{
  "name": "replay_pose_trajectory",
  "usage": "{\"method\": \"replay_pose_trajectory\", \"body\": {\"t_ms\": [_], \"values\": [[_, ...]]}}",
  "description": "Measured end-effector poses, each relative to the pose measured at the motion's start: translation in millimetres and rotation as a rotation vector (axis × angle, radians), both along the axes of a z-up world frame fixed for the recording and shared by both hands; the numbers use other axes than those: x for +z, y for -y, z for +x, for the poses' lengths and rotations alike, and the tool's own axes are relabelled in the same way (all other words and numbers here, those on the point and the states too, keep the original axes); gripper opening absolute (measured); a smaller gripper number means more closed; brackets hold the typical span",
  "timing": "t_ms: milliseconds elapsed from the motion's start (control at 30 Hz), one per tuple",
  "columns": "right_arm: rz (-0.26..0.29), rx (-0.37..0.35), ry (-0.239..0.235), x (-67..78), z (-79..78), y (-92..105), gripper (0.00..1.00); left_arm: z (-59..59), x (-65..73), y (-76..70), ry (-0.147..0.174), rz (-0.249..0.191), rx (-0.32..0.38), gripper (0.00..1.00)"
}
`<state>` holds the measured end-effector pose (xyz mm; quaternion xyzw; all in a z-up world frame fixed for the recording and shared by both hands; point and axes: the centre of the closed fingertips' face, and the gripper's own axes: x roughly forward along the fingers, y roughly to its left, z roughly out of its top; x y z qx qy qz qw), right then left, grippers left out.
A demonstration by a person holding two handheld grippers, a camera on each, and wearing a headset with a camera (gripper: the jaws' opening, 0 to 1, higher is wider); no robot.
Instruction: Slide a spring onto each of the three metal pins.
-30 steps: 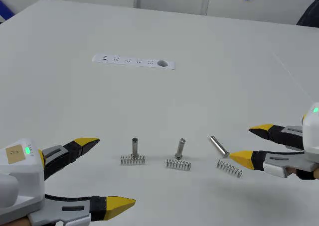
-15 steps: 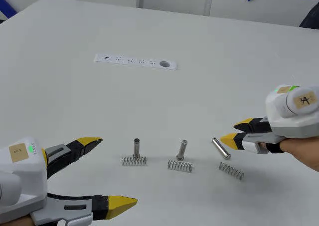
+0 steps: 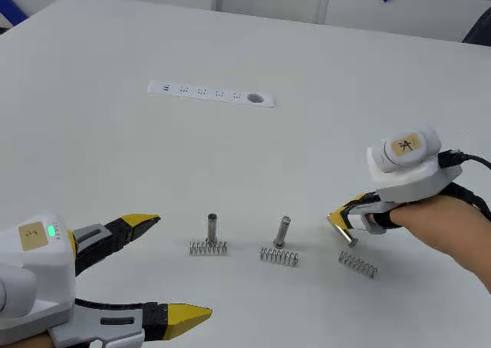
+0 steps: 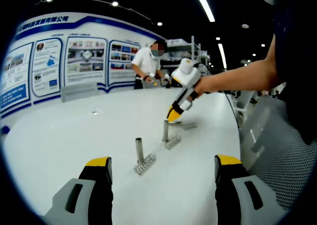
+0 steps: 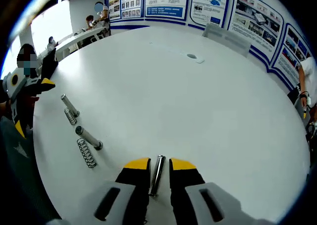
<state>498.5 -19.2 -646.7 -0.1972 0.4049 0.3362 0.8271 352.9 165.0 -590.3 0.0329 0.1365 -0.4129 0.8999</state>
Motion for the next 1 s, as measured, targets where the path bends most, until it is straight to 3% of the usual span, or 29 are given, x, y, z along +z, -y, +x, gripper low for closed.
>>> {"method": "replay_pose_trajectory", "body": {"t_ms": [533,1000], "values": [[-0.022,-0.054,-0.068,-15.4,6.9,3.4,0.1,0.2,-4.6,-3.1,-0.012,-0.005,0.002,0.86],[-0.037,-0.055,-0.091,-19.6,7.7,2.9,0.1,1.7,-6.2,-3.2,-0.017,-0.008,0.001,0.85]]}}
